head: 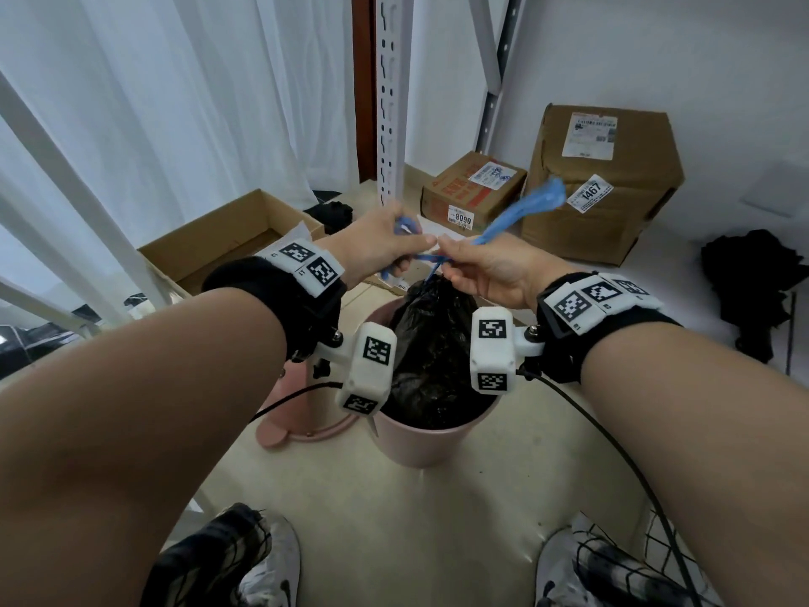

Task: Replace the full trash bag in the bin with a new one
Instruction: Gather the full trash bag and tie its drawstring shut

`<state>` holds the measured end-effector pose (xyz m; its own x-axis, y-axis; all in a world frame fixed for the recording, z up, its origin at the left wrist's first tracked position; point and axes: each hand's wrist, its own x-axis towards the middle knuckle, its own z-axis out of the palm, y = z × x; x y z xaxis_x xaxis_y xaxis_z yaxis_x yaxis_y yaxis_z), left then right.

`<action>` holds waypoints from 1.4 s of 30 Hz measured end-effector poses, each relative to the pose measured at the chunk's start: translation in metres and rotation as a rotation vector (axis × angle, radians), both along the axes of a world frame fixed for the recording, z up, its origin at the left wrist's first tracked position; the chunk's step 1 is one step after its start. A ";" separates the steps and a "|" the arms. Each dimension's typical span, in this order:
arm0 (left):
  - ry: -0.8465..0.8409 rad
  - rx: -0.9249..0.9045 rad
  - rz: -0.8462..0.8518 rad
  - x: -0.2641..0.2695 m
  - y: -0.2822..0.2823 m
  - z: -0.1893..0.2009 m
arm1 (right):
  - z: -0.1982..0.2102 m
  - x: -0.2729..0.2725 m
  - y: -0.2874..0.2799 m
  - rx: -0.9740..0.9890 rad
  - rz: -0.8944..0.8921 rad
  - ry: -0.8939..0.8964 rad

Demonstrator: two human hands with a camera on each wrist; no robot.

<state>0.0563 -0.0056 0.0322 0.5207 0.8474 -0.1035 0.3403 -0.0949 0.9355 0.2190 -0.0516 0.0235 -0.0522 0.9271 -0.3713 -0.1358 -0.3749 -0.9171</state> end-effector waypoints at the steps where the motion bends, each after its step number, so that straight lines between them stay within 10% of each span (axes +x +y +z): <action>1: 0.018 -0.017 -0.011 0.000 -0.002 -0.001 | 0.000 0.001 0.000 0.014 0.011 -0.035; 12: 0.421 0.213 -0.058 0.006 -0.007 0.006 | 0.003 -0.005 0.000 -0.013 -0.030 -0.192; 17: 0.389 0.274 -0.040 0.011 -0.008 0.005 | 0.004 -0.003 0.000 -0.008 0.040 -0.259; 26: 0.205 -0.182 -0.097 0.005 -0.011 -0.004 | 0.003 0.004 0.001 0.055 0.022 -0.221; 34: 0.358 0.108 -0.083 0.012 -0.009 -0.012 | 0.005 0.006 -0.005 0.218 0.092 -0.516; 42: 0.281 0.029 -0.023 0.008 -0.005 -0.012 | -0.002 -0.003 -0.002 0.359 0.050 -0.681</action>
